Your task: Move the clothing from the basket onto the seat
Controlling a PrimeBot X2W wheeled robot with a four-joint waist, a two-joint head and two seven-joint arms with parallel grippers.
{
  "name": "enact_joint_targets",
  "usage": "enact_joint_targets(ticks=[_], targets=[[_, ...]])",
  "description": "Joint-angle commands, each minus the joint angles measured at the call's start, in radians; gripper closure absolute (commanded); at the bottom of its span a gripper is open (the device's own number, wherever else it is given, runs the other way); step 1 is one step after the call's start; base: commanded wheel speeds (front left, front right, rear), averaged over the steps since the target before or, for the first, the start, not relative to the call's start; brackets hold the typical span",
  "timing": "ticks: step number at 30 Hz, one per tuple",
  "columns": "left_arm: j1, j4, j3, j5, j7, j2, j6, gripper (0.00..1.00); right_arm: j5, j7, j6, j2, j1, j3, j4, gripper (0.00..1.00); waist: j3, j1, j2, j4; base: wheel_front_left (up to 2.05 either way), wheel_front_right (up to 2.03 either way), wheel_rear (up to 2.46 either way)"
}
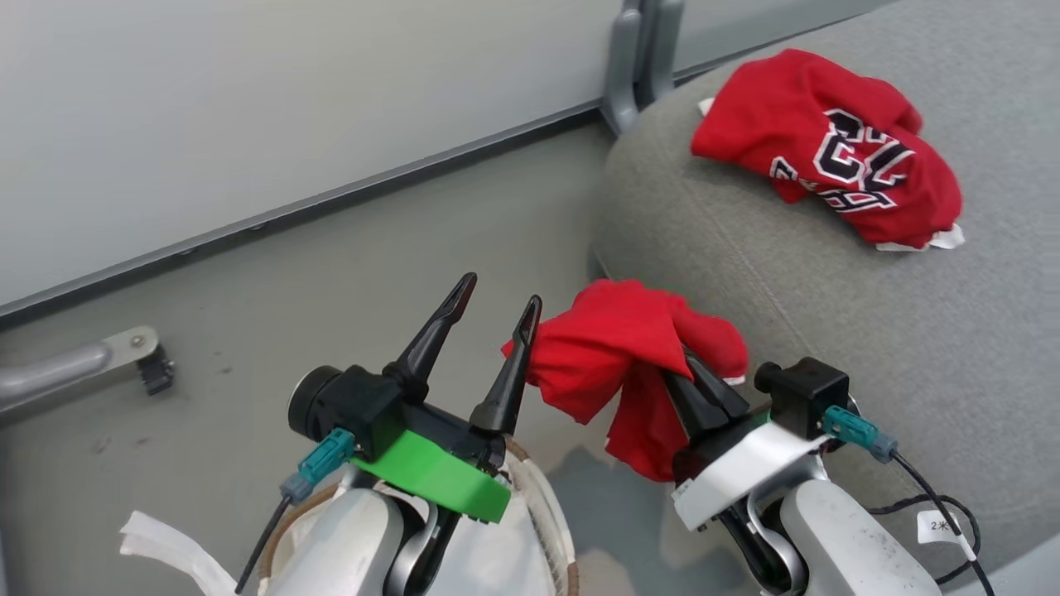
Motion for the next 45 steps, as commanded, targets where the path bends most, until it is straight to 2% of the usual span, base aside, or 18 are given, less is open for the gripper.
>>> enact_joint_targets(ticks=[1,5,11,16,22,27,30,36,42,45], targets=[[0.011,0.008,0.002,0.004,0.0,0.012,-0.003,0.0,0.007,0.0,-0.001,0.005,0.018,-0.012,-0.011,1.0,0.025,0.0001,-0.0002,-0.162,0.0,0.0,0.0],[0.001,0.018,-0.02,-0.002,0.0,0.015,-0.003,0.0,0.008,0.0,-0.001,0.009,0.043,-0.054,-0.028,1.0,0.041,0.0001,-0.0002,-0.243,0.0,0.0,0.0],[-0.066,0.056,-0.113,-0.02,0.0,0.023,-0.003,0.0,-0.031,0.0,-0.001,0.007,0.09,-0.156,-0.064,1.0,0.071,0.0001,-0.0002,-0.259,0.0,0.0,0.0],[-0.099,0.078,-0.157,-0.037,0.0,0.026,-0.003,0.0,-0.058,0.0,-0.001,-0.025,0.086,-0.193,-0.087,1.0,0.092,0.0001,-0.0002,-0.262,0.0,0.0,0.0],[-0.114,0.088,-0.178,-0.04,0.0,0.042,-0.003,0.0,-0.083,-0.001,-0.001,-0.124,-0.048,-0.177,-0.104,1.0,0.134,0.0001,-0.0002,-0.259,0.0,0.0,0.0],[-0.112,0.09,-0.153,-0.024,0.0,0.064,-0.003,0.0,-0.101,-0.001,-0.001,-0.239,-0.258,-0.151,-0.098,1.0,0.183,0.0001,-0.0002,-0.254,0.0,0.0,0.0],[-0.106,0.086,-0.139,-0.011,0.0,0.079,-0.003,0.0,-0.106,-0.001,-0.001,-0.296,-0.388,-0.149,-0.065,1.0,0.218,0.0001,-0.0002,-0.247,0.0,0.0,0.0],[-0.146,0.084,-0.154,0.002,0.0,0.099,-0.003,0.0,-0.127,0.0,-0.001,-0.421,-0.603,-0.195,0.079,1.0,0.305,0.0001,-0.0002,-0.161,0.0,0.0,0.0],[-0.187,0.084,-0.162,0.01,0.0,0.111,-0.003,0.0,-0.139,0.0,-0.001,-0.471,-0.723,-0.267,0.294,1.0,0.39,0.0001,-0.0002,-0.069,0.0,0.0,0.0],[-0.208,0.083,-0.163,0.021,0.0,0.12,-0.003,0.0,-0.152,0.0,-0.001,-0.471,-0.738,-0.298,0.382,1.0,0.428,0.0001,-0.0002,-0.035,0.0,0.0,0.0]])
